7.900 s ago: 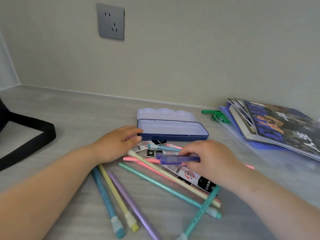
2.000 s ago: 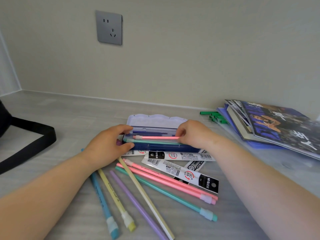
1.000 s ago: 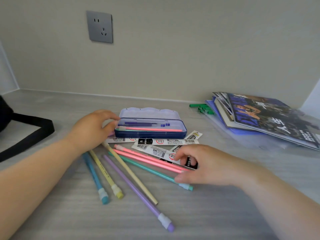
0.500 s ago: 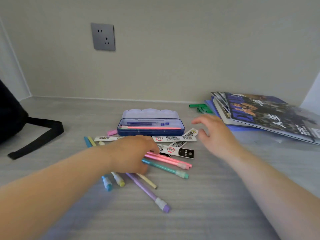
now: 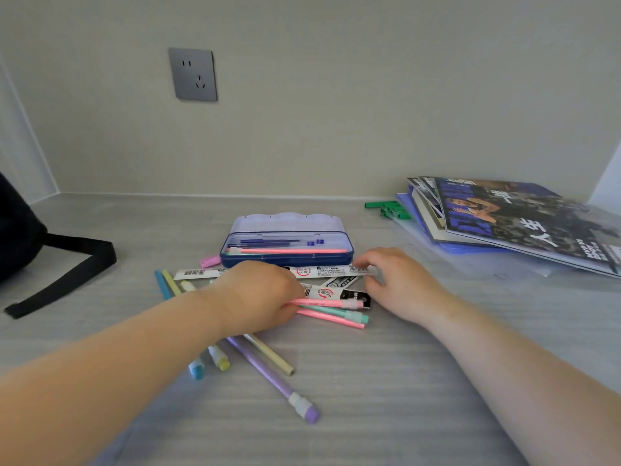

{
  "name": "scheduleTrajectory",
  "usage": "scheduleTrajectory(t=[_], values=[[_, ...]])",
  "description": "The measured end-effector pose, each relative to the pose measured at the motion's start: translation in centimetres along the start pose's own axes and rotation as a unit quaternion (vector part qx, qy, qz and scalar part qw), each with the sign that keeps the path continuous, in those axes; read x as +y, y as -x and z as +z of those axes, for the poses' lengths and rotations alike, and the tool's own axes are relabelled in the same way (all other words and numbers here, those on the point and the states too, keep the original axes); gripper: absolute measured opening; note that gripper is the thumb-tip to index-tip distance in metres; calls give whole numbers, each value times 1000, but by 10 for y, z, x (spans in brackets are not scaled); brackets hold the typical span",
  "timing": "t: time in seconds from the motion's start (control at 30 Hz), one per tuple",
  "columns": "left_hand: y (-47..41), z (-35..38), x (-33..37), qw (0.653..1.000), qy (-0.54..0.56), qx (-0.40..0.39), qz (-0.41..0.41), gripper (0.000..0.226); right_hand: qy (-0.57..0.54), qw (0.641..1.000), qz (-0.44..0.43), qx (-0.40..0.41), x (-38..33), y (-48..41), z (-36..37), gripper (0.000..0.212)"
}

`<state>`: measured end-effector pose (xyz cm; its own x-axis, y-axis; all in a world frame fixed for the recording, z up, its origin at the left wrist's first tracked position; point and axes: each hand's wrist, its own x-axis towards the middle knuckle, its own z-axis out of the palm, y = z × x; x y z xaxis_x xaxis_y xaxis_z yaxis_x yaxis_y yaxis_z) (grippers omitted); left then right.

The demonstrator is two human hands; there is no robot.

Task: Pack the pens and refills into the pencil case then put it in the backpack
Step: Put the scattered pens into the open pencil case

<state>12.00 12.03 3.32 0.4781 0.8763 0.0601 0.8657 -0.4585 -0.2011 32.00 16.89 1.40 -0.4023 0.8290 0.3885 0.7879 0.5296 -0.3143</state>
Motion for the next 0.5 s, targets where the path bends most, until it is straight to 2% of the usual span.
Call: scheduleTrajectory(t=[0.13,0.27,0.37,0.43,0.5], values=[[3,-3,-4,996,66,48,-26,25,-12,1000,-8,10,3,-1,2,31],[12,-24,-14,975,117,157,-105,20,-34,998,-20,46,0,-1,0,25],[24,-40,-32,935,211,207,-197,17,-94,994,-36,47,-17,2,-4,10],[32,-43,-47,895,283,215,-269,15,-90,994,-58,-18,-35,8,-3,5],[40,-39,-59,838,376,225,-326,20,-33,992,-79,-97,-53,13,3,15]])
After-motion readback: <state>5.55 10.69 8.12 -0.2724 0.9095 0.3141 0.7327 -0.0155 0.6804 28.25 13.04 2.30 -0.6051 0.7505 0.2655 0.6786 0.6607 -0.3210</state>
